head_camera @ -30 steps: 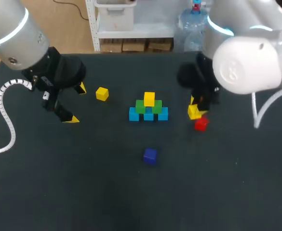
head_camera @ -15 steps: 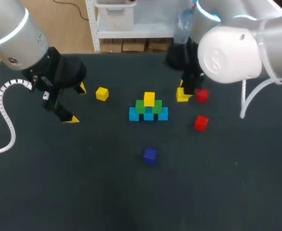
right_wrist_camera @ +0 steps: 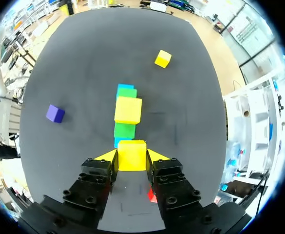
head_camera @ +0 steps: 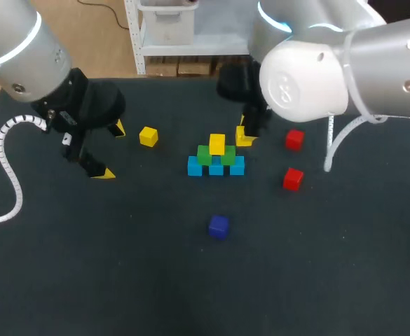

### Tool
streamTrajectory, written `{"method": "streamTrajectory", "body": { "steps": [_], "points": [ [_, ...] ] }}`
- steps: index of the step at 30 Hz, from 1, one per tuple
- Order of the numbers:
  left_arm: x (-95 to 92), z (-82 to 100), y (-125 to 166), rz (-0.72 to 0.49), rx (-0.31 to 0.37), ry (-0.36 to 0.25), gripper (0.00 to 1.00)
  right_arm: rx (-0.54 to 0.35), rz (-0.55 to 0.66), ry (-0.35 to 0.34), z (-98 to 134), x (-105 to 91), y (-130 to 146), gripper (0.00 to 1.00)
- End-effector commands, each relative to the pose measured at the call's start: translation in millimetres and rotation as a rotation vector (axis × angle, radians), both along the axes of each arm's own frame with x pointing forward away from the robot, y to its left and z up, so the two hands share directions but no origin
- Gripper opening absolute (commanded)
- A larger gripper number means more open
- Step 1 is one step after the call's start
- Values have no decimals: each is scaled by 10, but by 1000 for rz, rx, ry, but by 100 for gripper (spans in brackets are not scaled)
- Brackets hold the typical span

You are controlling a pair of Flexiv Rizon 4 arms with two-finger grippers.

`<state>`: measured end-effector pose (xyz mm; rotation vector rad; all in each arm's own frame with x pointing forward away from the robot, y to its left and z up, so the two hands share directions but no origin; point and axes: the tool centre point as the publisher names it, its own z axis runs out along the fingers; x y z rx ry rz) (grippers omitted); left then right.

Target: Place the blue cubes, place green cubes on the blue cubes, place the yellow cubes on the green cubes, then place the red cubes on the yellow cubes, and place purple cube on the red cubes.

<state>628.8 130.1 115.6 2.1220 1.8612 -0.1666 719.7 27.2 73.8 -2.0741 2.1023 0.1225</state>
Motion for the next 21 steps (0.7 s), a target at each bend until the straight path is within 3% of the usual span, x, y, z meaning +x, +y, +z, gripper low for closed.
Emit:
{"method": "streamTrajectory", "body": {
  "steps": [1, 21],
  "points": [
    [2, -4, 9, -3, -3, -1, 100, -6, -10, 3, -2, -14, 41, 0],
    [2, -4, 9, -3, -3, -1, 100, -2, -23, 20, -53, -78, 126, 0]
  ]
}}
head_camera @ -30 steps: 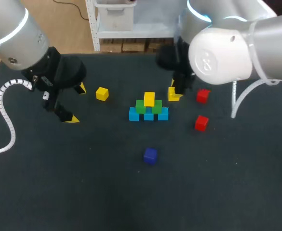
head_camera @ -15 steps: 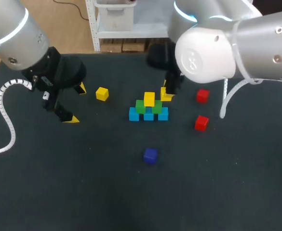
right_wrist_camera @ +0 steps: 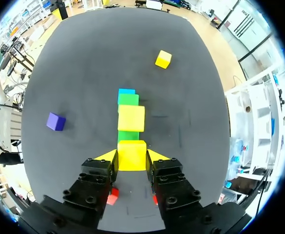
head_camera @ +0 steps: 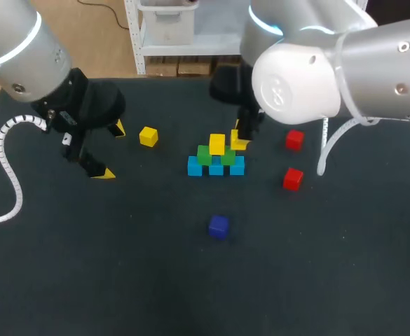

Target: Place the blue cubes, place green cubes on the blue cubes, place the yellow cubes on the green cubes, then place the red cubes on the yellow cubes, and place purple cube on the red cubes.

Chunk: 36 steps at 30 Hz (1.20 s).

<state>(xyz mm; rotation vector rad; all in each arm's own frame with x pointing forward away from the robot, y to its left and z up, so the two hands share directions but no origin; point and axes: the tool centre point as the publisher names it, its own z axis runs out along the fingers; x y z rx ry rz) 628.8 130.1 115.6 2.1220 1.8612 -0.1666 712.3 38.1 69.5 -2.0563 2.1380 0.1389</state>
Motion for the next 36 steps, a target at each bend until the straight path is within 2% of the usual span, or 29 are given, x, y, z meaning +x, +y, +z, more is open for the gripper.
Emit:
{"method": "streamTrajectory", "body": {
  "steps": [1, 36],
  "points": [
    [2, -4, 9, -3, -3, -1, 100, -1, 0, 1, -13, -5, 21, 0],
    [2, -4, 9, -3, -3, -1, 100, -2, 22, 8, -43, 5, 106, 0]
  ]
}}
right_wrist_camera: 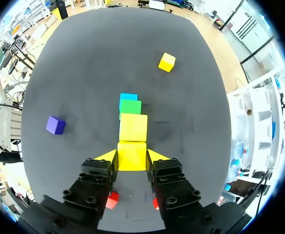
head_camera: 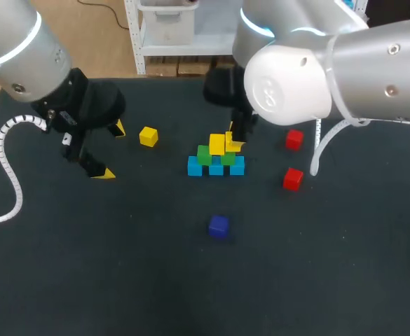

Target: Place the blue cubes, place green cubes on the blue cubes, place the yellow cubes on the green cubes, then place the red cubes on the yellow cubes, and place purple cube on the red cubes.

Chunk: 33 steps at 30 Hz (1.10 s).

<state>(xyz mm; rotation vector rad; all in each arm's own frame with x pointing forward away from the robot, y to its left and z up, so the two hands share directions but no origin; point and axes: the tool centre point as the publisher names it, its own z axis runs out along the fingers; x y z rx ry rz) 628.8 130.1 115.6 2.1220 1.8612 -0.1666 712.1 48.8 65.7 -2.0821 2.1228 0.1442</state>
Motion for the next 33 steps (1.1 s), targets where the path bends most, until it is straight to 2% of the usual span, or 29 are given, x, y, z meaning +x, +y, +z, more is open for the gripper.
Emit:
{"method": "streamTrajectory", "body": {
  "steps": [1, 33],
  "points": [
    [2, -4, 9, -3, -3, -1, 100, 1, 1, 3, -7, 6, -3, 0],
    [2, -4, 9, -3, -3, -1, 100, -1, 5, 6, -33, -48, -11, 0]
  ]
}}
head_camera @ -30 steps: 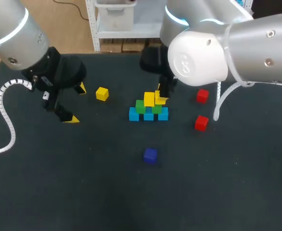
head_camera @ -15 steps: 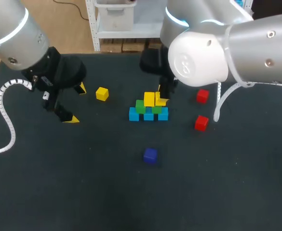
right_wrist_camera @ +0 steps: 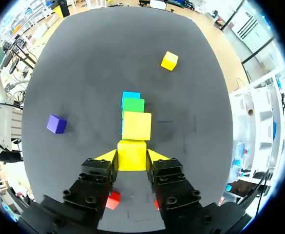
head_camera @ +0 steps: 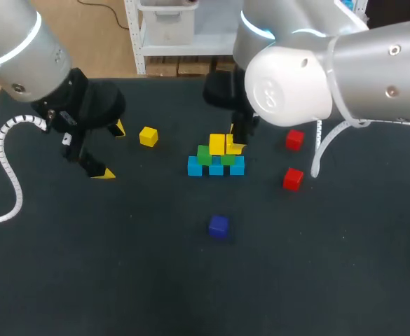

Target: Place the blue cubes, place green cubes on the blue cubes, place the yellow cubes on the green cubes, then place the red cubes on the yellow cubes, and place purple cube on the red cubes.

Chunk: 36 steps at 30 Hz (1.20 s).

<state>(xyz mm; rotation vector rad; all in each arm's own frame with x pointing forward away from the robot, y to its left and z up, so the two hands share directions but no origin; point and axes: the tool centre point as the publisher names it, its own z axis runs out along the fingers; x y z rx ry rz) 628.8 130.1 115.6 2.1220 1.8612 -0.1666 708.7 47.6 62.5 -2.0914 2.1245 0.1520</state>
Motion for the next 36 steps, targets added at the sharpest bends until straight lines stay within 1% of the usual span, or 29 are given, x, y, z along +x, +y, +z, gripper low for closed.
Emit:
{"method": "streamTrajectory", "body": {
  "steps": [1, 4, 7, 9, 36],
  "points": [
    [2, -4, 9, -3, -3, -1, 100, 1, 1, -3, 0, -16, 5, 0],
    [2, -4, 9, -3, -3, -1, 100, 2, 2, -2, -2, -20, 15, 0],
    [2, -4, 9, -3, -3, -1, 100, 2, 3, -2, -3, -23, 18, 6],
    [2, -4, 9, -3, -3, -1, 100, 2, 3, -1, -6, -25, 19, 7],
    [2, -4, 9, -3, -3, -1, 100, -2, 1, 5, -45, 15, 21, 8]
  ]
}}
